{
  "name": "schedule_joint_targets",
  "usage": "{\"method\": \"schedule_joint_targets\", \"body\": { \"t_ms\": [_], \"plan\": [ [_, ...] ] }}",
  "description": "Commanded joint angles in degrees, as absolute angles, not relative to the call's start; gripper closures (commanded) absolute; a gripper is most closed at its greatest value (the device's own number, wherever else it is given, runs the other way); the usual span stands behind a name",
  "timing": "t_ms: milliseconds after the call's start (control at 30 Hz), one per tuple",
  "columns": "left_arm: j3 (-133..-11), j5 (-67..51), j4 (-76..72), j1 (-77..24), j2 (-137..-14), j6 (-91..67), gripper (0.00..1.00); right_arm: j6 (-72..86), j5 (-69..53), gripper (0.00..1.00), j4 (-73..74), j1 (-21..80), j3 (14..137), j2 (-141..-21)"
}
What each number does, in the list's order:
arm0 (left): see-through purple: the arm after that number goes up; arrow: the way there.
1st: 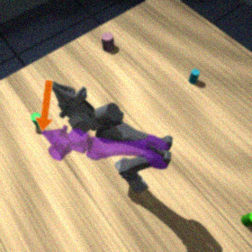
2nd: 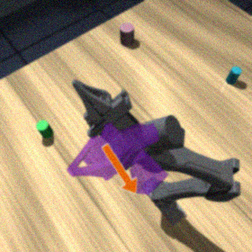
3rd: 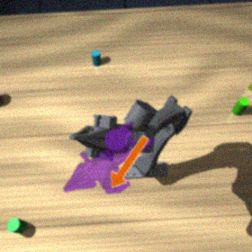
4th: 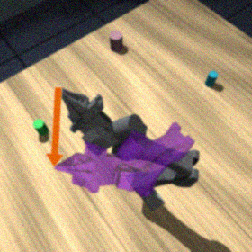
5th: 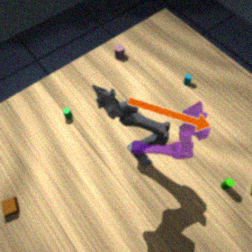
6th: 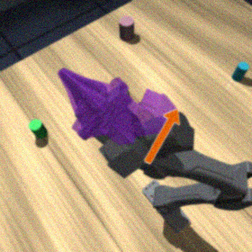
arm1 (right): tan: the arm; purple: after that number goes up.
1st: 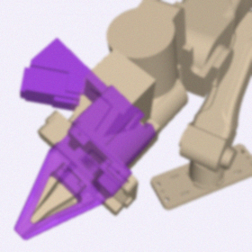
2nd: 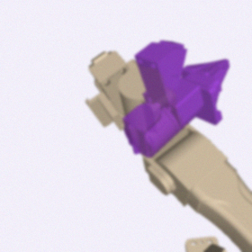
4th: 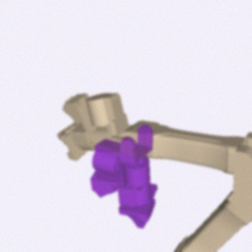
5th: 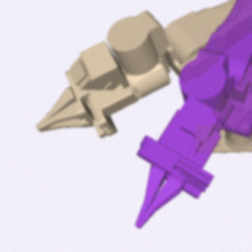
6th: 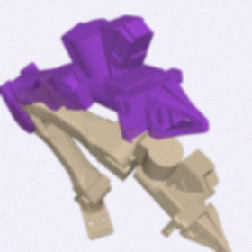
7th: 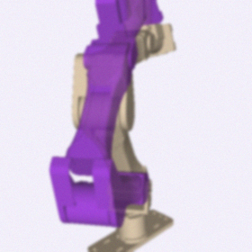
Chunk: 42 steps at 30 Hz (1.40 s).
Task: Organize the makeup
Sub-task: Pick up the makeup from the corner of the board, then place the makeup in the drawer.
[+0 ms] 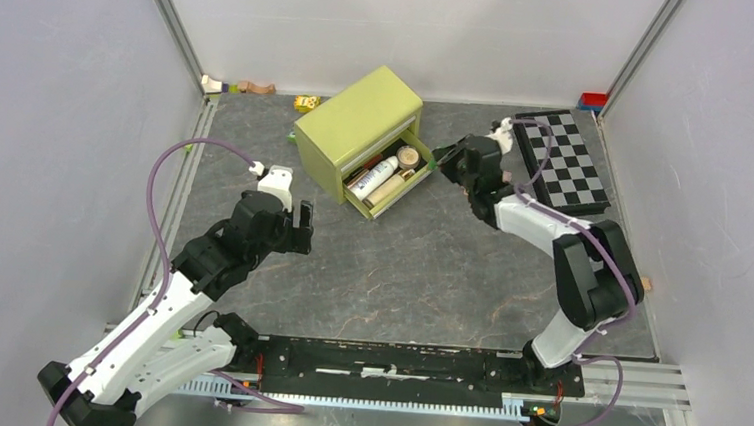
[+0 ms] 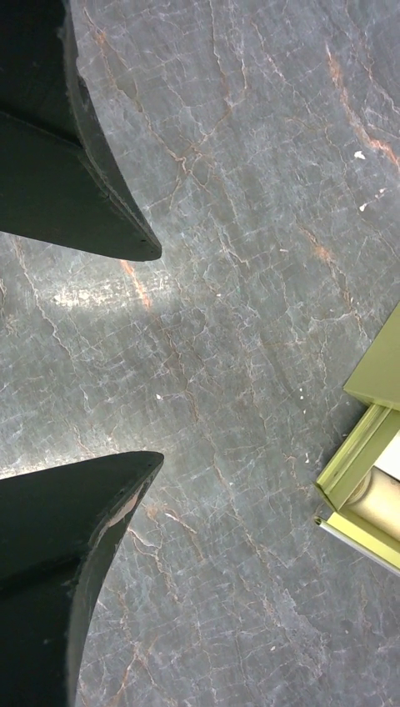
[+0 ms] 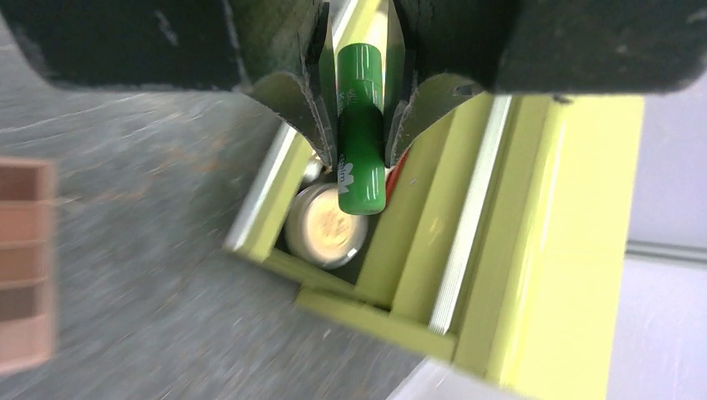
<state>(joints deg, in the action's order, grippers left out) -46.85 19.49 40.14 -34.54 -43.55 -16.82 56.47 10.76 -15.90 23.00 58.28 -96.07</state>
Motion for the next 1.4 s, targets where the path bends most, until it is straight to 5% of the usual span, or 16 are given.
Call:
{"method": "schedule_joint_targets", "body": {
  "t_ms": [0,500,1133,1367],
  "plan": [
    [-47.2,21.9,38.5,-34.0,-41.6,-14.8,0.1,66.5,14.3,0.94,-26.0,28.6,58.2,-98.0],
    [-47.2,21.2,38.4,-33.8,-41.3,-14.8,0.1,77.7,24.4,0.91,-26.3,37.5,72.0,-114.4],
    [-47.1,20.8,38.4,-33.7,-41.0,-14.8,0.1,77.5,25.0,0.57,-25.2,39.0,73.5,-117.0],
    [-47.1,20.9,38.4,-33.7,-40.9,-14.8,0.1,74.8,25.4,0.57,-25.5,39.0,72.1,-114.9]
  ]
}}
